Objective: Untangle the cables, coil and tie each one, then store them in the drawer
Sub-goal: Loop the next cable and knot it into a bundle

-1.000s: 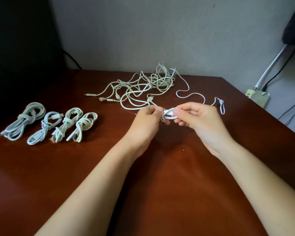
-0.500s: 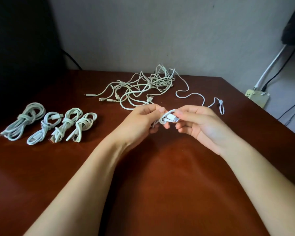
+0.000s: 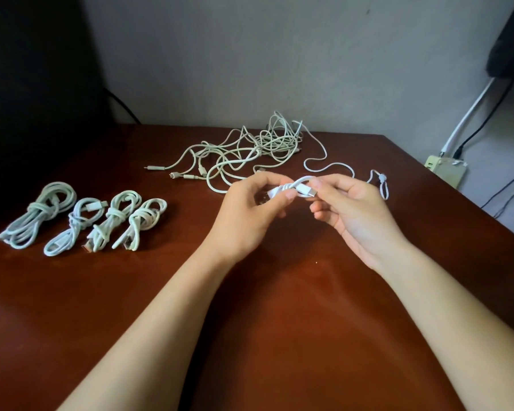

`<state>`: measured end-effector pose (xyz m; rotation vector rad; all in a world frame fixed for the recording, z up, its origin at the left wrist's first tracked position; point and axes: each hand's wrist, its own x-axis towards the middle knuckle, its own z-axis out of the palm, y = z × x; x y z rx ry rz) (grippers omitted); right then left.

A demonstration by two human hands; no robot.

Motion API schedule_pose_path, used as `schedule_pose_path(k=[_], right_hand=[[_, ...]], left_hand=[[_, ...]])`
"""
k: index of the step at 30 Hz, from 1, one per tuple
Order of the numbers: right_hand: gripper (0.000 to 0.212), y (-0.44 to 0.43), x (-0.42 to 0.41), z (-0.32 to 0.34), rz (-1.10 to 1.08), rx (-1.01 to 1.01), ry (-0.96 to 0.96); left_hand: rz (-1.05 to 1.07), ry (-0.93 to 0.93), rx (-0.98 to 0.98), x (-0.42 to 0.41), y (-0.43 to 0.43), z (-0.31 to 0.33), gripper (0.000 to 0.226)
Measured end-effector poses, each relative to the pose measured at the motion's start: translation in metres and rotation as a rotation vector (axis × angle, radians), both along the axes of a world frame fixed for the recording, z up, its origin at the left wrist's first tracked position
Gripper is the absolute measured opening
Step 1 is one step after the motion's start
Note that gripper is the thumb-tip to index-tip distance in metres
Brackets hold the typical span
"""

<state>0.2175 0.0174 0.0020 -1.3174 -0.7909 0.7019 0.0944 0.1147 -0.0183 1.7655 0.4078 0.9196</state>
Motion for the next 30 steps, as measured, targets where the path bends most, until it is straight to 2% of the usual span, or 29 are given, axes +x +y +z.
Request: schedule_pose_path(k=[6,10,17,20,25,30], right_hand=[[0.010,0.001,0.001,-0.002,0.025,0.032,0.135],[0.008,0.003,0.003,-0.005,0.020,0.034,0.138],[0.012,0.006,0.005,-0.007,-0.101,0.029,-0.016],[0.022,0.006,0.003,-0.007,-0.099,0.047,-0.011],[0.007,0.005,-0.002,-0.008,-0.054,0.035,-0.111],[0.009,0.006,-0.001,-0.011,-0.093,0.004,-0.143]], left_hand=[[-0.087,0.048,0.010,-0.001,-0.005,0.002,0.012],[-0.133,0.071,-0.015,-0.001,-0.007,0.003,0.014],[-0.151,0.138,-0.133,0.005,-0.013,0.002,0.009],[-0.138,0.127,-0.163,0.005,-0.012,-0.001,0.009],[-0.078,0.106,-0.148,0.006,-0.010,-0.003,0.006],[-0.077,0.113,-0.138,0.007,-0.013,-0.004,0.013]])
